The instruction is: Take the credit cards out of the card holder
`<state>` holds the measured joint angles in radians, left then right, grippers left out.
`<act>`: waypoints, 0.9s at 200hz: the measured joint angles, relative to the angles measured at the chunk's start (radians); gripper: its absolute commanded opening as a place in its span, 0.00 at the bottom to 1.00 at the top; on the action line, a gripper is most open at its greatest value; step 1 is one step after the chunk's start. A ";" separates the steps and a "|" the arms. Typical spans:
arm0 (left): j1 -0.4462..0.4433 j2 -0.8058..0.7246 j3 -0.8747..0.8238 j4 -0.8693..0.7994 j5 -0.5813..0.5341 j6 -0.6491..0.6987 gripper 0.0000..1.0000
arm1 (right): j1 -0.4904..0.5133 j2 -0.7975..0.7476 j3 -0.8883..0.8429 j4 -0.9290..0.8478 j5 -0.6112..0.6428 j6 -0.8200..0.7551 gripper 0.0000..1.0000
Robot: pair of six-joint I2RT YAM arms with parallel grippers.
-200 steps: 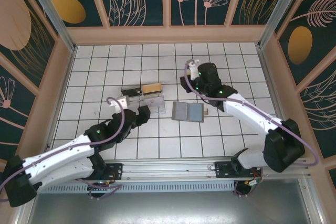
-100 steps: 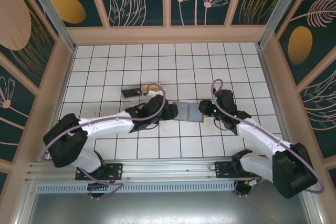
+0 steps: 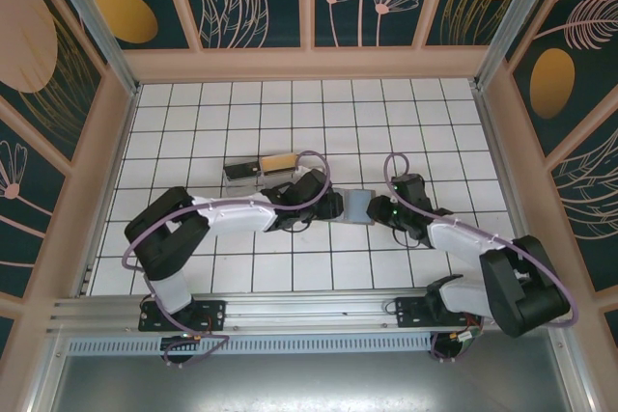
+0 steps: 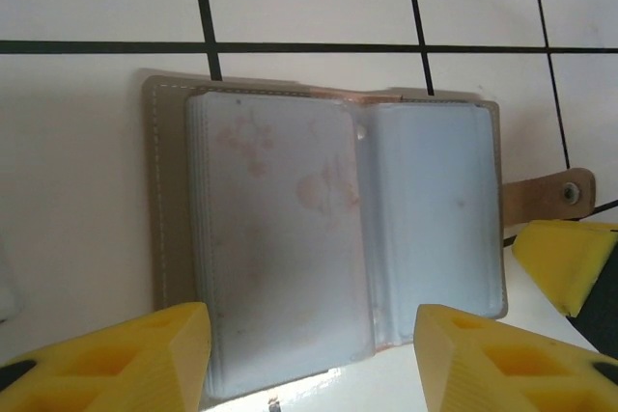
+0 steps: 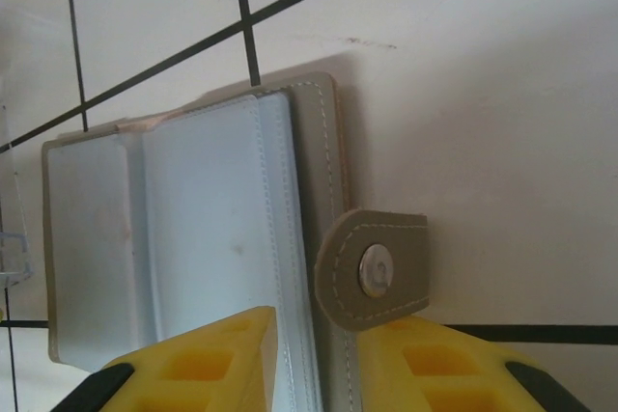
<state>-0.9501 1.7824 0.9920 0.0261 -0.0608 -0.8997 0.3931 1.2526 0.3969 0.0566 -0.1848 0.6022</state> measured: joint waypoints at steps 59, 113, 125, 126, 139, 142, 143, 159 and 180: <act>0.000 0.059 0.038 -0.001 0.000 0.010 0.56 | 0.000 0.047 0.000 0.019 0.000 0.003 0.23; 0.000 0.079 0.049 -0.008 -0.003 0.014 0.54 | 0.000 0.047 0.000 0.019 0.000 0.003 0.23; 0.000 0.079 0.049 -0.009 -0.007 0.014 0.54 | 0.000 0.047 0.000 0.020 0.000 0.003 0.23; 0.000 0.079 0.049 -0.010 -0.007 0.014 0.54 | 0.000 0.047 0.000 0.020 0.000 0.003 0.23; 0.000 0.079 0.049 -0.012 -0.013 0.014 0.54 | 0.000 0.047 0.000 0.020 0.000 0.003 0.23; 0.000 0.079 0.049 -0.012 -0.015 0.014 0.54 | 0.000 0.047 0.000 0.021 0.000 0.003 0.23; 0.000 0.079 0.049 -0.012 -0.015 0.014 0.54 | 0.000 0.047 0.000 0.021 0.000 0.003 0.23; 0.000 0.079 0.049 -0.015 -0.023 0.014 0.54 | 0.000 0.047 0.000 0.023 0.000 0.003 0.23; 0.000 0.079 0.049 -0.019 -0.026 0.014 0.54 | 0.000 0.047 0.000 0.025 0.000 0.004 0.23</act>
<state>-0.9501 1.8618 1.0409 0.0067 -0.0872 -0.8860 0.3935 1.2999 0.3973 0.0814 -0.1852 0.6060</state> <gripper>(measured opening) 0.543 0.231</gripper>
